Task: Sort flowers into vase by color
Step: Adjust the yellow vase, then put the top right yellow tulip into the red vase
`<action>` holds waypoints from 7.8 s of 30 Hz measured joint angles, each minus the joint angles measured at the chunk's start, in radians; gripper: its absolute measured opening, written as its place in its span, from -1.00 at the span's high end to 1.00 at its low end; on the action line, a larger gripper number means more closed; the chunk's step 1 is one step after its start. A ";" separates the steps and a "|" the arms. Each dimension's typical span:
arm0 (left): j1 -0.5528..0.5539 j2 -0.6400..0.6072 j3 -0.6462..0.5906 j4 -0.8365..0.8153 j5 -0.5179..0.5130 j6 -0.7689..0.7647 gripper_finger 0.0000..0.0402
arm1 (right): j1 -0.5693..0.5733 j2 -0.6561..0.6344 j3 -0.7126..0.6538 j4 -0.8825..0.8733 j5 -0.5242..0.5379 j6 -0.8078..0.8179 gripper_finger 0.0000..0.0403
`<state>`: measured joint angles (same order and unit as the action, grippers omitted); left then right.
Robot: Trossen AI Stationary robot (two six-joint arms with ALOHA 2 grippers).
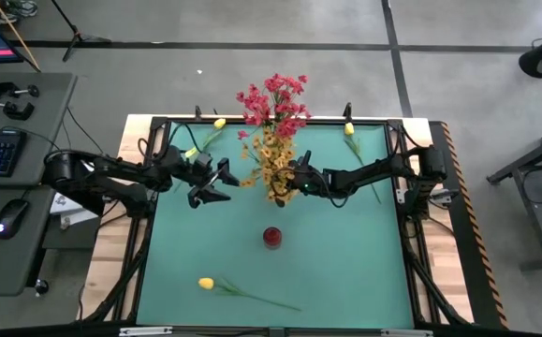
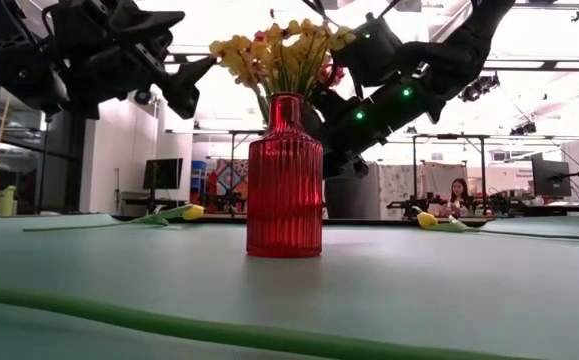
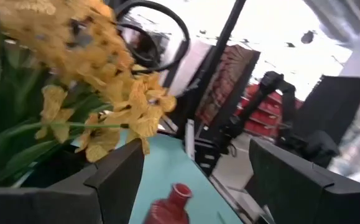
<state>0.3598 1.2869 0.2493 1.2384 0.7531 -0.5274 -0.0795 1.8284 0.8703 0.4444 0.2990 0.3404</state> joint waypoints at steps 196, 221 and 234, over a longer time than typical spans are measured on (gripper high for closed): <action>0.001 -0.003 0.000 0.043 0.079 0.007 -0.39 | -0.251 -0.983 -0.090 -0.951 0.046 0.281 0.99; 0.001 -0.003 0.000 0.038 0.075 0.027 -0.39 | 0.368 -0.421 -0.256 0.808 0.058 -0.430 1.00; 0.001 -0.003 0.000 0.038 0.075 0.041 -0.39 | 0.412 -0.308 -0.112 0.712 -0.020 -0.446 1.00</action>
<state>0.3606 1.2839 0.2493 1.2761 0.8276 -0.4867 0.3329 1.5199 0.7584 1.1561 0.2785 -0.1054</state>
